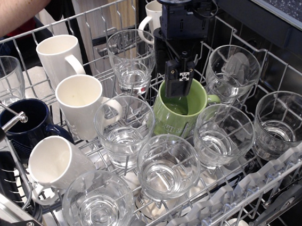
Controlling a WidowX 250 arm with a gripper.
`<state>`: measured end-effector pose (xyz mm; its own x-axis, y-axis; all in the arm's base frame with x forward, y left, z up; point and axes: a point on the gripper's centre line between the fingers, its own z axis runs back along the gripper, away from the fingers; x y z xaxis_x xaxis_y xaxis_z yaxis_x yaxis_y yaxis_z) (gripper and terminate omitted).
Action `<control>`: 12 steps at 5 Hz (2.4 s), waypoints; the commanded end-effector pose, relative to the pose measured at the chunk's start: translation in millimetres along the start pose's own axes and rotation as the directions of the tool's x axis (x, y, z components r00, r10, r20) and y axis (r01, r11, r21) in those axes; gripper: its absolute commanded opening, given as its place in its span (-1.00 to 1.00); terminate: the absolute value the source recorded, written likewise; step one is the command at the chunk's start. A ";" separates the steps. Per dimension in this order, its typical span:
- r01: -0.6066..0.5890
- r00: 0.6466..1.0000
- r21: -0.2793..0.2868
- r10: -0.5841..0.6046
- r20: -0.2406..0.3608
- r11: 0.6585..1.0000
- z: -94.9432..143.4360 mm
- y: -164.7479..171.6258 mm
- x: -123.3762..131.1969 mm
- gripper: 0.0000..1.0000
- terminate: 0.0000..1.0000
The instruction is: Pick up any cup
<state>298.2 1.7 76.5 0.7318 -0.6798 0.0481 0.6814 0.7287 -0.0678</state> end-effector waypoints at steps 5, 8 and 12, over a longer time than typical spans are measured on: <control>0.024 1.000 0.100 -0.025 0.010 0.995 -76.2 21.0 -5.1 1.00 -1.00; 0.053 0.999 0.187 -0.054 -0.001 0.981 -114.2 21.8 11.3 1.00 -1.00; 0.065 0.998 0.215 -0.057 -0.041 0.974 -137.2 31.8 16.1 -1.00 -1.00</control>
<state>322.5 1.5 -70.8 0.7034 -0.7108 -0.0057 0.7056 0.6972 0.1265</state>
